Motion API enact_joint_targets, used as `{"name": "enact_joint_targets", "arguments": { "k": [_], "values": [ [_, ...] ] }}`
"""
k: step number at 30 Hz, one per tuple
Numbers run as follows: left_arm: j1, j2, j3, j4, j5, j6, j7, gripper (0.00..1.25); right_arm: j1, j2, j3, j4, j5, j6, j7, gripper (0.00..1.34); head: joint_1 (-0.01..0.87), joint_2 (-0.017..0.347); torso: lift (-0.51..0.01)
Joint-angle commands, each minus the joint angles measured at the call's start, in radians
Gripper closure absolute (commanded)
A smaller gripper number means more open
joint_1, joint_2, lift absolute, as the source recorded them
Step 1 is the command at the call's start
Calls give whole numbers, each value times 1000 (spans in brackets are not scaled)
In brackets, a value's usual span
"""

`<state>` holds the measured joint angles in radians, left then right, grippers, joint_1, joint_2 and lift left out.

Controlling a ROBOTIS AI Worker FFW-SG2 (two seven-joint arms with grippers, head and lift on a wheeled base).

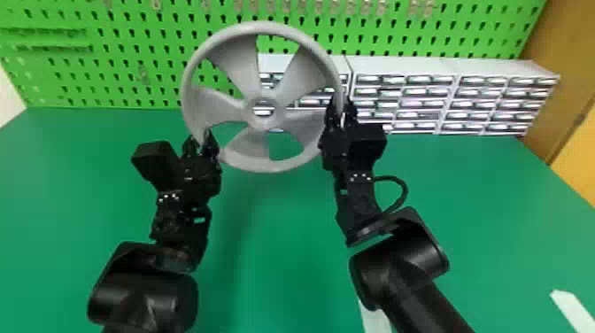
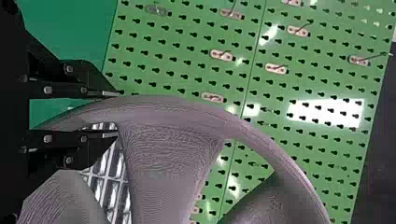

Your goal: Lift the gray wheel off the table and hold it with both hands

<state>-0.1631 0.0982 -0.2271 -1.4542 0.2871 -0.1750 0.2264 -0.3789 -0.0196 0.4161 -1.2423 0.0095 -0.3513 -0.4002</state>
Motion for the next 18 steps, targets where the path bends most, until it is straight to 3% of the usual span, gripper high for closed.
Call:
{"name": "enact_joint_targets", "arguments": {
  "k": [1, 18],
  "values": [
    [1, 0, -6, 3, 1, -17, 8, 1018, 0, 0, 1, 0, 0, -5, 0, 1131, 711, 15, -98],
    [-9, 0, -12, 28, 72, -83, 34, 1018, 8, 3, -7, 0, -13, -11, 0, 1131, 711, 15, -98]
  ]
}}
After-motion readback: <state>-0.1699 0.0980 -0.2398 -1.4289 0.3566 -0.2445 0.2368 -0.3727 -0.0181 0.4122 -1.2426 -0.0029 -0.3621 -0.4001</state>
